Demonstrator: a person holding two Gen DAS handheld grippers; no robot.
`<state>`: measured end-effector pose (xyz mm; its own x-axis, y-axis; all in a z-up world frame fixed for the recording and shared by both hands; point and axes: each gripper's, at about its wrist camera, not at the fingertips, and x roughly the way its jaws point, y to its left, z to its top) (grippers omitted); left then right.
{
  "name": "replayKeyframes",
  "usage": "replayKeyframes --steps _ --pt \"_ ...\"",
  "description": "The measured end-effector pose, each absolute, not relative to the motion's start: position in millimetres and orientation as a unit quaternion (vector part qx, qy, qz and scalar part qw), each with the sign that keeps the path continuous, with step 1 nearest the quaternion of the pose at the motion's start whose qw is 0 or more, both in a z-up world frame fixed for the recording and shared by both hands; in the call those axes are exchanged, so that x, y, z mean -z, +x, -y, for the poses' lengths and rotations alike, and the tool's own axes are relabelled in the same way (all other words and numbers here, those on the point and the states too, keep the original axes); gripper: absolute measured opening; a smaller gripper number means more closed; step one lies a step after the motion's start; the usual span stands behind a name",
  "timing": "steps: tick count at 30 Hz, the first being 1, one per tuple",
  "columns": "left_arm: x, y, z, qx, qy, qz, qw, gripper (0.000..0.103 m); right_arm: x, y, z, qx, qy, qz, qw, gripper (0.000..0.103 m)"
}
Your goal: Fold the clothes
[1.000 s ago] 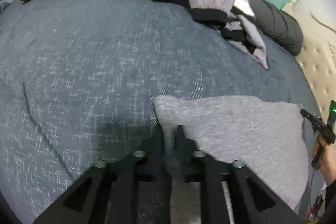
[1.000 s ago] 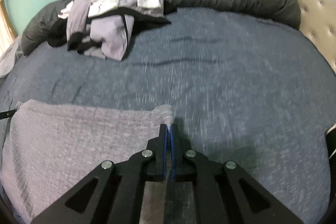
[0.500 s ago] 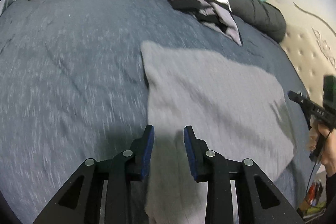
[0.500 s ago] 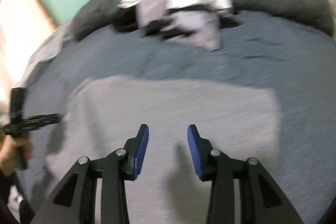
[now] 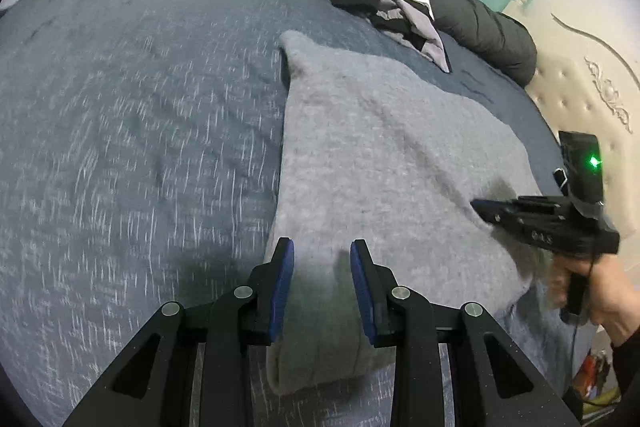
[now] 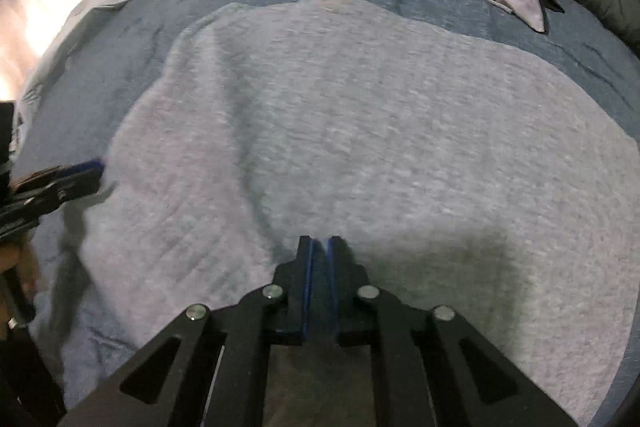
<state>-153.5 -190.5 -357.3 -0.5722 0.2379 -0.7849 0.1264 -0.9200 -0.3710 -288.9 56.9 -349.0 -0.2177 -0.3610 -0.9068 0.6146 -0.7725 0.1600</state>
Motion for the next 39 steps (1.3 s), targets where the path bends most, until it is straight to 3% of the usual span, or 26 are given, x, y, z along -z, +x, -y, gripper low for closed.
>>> replayKeyframes --steps 3,5,8,11,12,13,20,26,31,37,39 --pt "363 -145 196 -0.863 -0.460 0.208 0.025 0.035 348 -292 -55 0.776 0.540 -0.118 0.303 0.004" --pt "366 -138 203 -0.863 -0.457 0.214 0.009 0.047 345 -291 -55 0.778 0.538 -0.115 0.303 0.004" --pt "372 -128 214 -0.860 -0.447 0.248 0.012 0.047 344 -290 -57 0.776 0.541 -0.106 0.306 0.004" --pt "375 -125 215 -0.858 -0.436 0.268 0.043 0.041 336 -290 -57 0.779 0.533 -0.094 0.316 0.004" --pt "376 -124 213 -0.857 -0.435 0.272 0.050 0.017 333 -290 -57 0.780 0.530 -0.090 0.320 0.004" --pt "376 -123 212 -0.858 -0.434 0.271 0.054 0.014 330 -290 -58 0.781 0.527 -0.085 0.323 0.004" --pt "365 -108 208 -0.865 -0.424 0.259 0.068 0.006 309 -291 -59 0.788 0.505 -0.056 0.347 0.004" --pt "362 -101 211 -0.864 -0.419 0.271 0.073 0.003 333 -293 -26 0.766 0.534 -0.095 0.346 0.004" --pt "359 -99 210 -0.864 -0.418 0.271 0.075 0.003 351 -300 -17 0.759 0.551 -0.105 0.331 0.004" --pt "354 -97 208 -0.864 -0.415 0.273 0.078 0.003 322 -293 -9 0.775 0.509 -0.084 0.366 0.006" --pt "353 -96 208 -0.865 -0.417 0.268 0.075 0.003 335 -288 1 0.764 0.520 -0.115 0.364 0.007"
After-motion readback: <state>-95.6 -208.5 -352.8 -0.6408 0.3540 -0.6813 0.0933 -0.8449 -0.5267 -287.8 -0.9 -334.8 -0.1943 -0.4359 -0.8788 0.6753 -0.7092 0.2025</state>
